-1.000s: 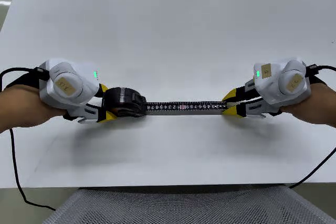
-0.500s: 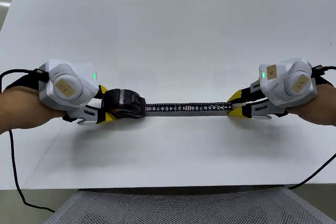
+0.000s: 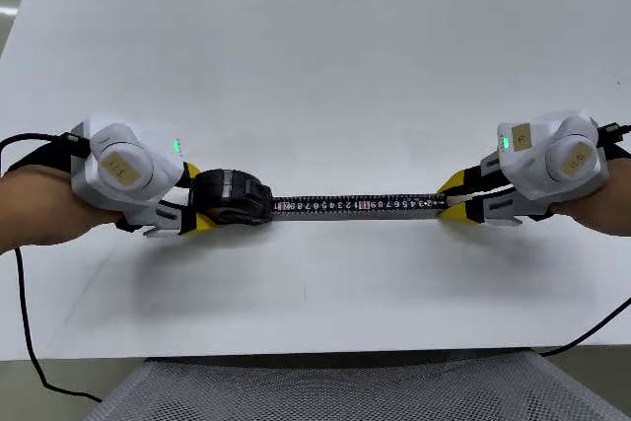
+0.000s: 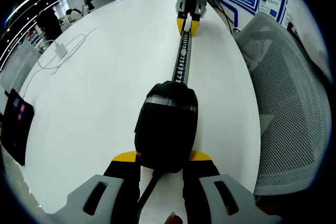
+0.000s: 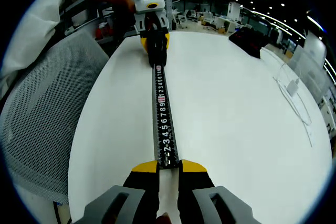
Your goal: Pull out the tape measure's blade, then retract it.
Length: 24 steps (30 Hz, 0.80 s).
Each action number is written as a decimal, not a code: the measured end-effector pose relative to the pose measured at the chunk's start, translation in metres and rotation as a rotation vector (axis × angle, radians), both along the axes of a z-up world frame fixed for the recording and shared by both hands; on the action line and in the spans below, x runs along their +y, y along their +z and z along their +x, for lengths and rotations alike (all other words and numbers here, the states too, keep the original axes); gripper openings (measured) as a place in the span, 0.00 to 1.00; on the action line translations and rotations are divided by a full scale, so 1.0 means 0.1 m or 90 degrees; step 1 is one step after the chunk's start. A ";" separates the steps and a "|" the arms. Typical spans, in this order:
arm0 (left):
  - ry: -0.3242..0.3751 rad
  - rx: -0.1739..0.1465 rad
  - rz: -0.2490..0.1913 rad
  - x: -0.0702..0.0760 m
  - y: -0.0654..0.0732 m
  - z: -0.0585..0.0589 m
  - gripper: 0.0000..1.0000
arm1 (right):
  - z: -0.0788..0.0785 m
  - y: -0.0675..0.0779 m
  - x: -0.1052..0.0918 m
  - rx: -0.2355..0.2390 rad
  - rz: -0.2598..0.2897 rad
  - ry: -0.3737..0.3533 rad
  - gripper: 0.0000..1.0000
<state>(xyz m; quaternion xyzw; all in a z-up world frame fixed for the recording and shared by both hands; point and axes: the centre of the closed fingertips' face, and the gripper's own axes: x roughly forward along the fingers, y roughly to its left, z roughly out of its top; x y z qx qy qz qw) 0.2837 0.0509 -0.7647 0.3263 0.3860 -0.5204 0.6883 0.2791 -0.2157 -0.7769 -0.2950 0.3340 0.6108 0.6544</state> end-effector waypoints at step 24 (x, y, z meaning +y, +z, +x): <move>0.000 -0.003 0.001 -0.01 0.01 -0.01 0.25 | -0.01 0.01 -0.24 0.002 -0.030 -0.008 0.09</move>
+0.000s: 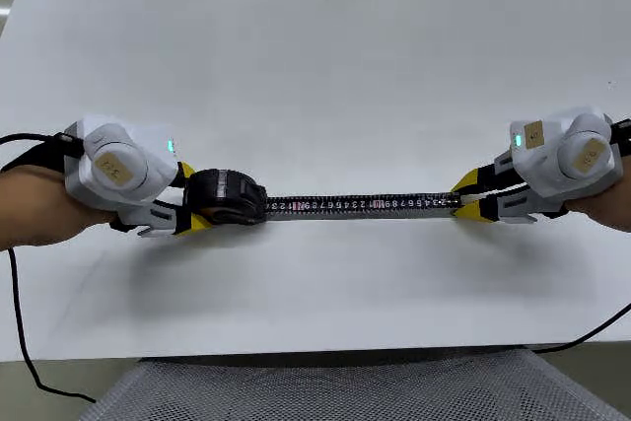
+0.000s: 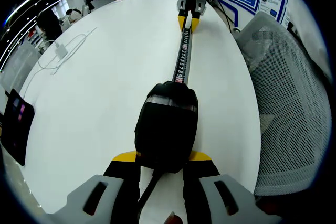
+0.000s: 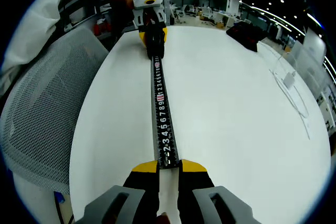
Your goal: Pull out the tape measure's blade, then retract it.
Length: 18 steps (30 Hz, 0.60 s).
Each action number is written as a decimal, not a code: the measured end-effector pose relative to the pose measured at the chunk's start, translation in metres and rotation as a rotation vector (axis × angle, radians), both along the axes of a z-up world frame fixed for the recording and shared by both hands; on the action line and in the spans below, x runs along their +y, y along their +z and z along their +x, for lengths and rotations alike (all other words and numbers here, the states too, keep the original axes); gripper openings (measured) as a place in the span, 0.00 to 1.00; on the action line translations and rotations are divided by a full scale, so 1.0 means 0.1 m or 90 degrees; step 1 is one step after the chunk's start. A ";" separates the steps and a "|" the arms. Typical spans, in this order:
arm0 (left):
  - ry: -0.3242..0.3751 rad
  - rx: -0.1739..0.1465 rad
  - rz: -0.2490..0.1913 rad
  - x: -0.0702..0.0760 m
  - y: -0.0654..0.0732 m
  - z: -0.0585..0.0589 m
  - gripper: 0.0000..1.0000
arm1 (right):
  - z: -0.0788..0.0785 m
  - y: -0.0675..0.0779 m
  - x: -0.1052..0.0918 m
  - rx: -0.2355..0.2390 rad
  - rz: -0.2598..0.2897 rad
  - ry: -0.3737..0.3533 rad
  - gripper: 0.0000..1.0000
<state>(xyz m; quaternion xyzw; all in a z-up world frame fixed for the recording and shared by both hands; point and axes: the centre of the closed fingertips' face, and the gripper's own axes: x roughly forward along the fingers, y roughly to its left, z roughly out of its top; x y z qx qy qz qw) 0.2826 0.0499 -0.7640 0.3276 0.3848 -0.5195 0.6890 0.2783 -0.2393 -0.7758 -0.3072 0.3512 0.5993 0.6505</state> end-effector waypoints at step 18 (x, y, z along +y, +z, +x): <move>0.027 0.002 -0.004 -0.02 0.01 0.01 0.27 | 0.00 0.00 0.02 0.009 -0.022 -0.013 0.10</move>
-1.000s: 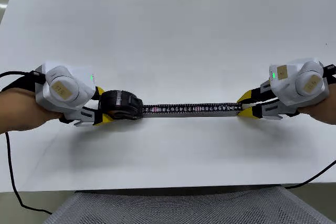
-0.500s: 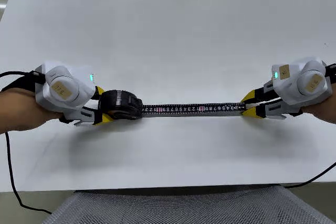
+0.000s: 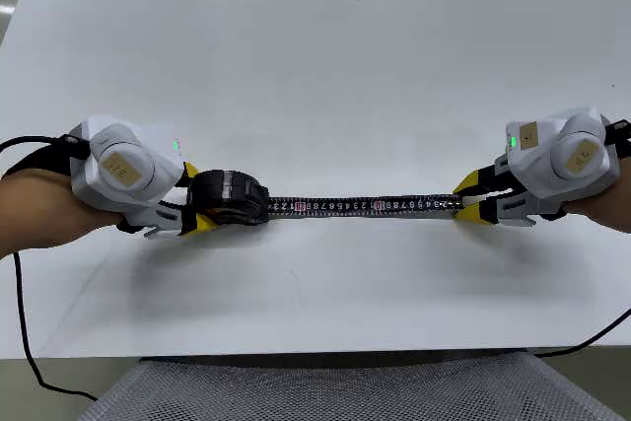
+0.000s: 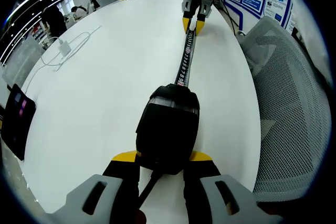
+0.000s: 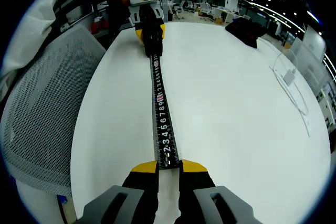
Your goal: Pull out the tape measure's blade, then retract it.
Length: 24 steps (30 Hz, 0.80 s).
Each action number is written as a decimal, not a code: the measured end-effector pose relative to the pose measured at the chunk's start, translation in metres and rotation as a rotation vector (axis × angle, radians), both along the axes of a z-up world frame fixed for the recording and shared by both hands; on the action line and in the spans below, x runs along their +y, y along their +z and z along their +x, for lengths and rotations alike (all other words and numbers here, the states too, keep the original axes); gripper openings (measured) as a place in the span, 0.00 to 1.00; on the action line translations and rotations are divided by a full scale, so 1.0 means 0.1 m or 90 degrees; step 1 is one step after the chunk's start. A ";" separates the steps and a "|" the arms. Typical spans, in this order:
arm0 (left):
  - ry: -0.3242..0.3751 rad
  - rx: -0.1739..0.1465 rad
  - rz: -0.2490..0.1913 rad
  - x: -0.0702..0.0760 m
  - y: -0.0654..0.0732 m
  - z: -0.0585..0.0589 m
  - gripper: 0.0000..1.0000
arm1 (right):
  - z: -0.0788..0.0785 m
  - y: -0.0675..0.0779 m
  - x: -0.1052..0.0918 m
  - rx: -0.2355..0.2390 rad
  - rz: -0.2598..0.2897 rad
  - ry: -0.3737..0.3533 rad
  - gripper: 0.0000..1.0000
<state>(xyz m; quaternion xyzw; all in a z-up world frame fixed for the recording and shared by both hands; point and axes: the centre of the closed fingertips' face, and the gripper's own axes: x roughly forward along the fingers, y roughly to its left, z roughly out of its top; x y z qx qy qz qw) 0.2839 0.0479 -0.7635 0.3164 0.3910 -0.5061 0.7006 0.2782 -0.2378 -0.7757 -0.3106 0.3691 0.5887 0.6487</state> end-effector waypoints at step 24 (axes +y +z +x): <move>0.012 -0.004 -0.003 0.03 0.02 0.01 0.32 | -0.01 0.03 0.01 0.024 0.008 -0.027 0.17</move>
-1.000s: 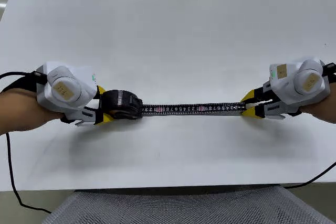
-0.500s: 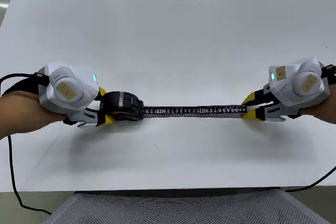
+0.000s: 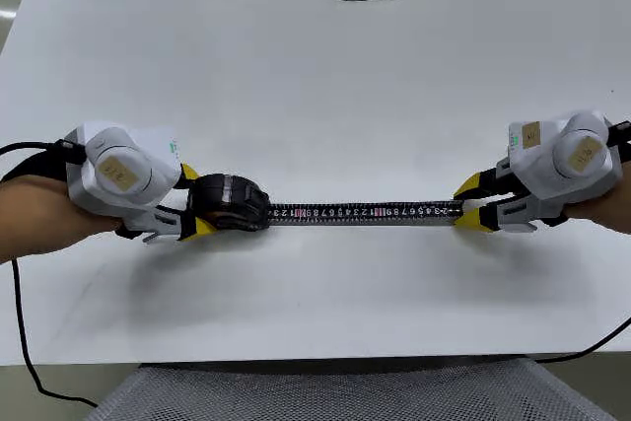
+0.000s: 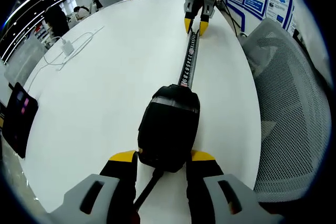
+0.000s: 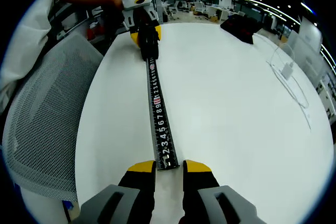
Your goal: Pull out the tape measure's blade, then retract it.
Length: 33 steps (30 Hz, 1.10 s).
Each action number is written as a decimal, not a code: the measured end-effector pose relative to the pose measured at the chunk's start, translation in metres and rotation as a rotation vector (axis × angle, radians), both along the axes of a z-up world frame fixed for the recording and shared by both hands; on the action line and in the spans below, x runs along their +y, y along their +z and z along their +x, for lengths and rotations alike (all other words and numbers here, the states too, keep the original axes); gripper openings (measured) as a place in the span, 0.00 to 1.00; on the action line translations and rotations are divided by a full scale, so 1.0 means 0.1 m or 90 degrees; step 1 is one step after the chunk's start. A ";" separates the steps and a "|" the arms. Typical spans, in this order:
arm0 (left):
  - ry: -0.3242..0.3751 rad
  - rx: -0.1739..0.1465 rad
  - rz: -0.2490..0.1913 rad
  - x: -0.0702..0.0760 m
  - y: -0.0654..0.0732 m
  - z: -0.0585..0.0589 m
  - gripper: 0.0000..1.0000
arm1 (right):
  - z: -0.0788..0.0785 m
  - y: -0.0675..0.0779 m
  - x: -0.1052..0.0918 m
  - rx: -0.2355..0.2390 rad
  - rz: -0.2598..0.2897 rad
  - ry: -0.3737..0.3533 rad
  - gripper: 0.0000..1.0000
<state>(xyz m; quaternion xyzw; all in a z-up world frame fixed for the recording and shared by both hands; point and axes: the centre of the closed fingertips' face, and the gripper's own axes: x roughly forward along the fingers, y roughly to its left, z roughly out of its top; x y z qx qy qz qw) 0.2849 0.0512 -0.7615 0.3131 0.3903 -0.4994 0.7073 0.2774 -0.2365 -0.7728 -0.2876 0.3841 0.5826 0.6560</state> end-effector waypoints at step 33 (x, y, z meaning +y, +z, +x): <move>0.089 -0.016 -0.077 -0.02 0.29 -0.09 0.57 | -0.05 0.24 -0.02 -0.024 0.042 -0.106 0.52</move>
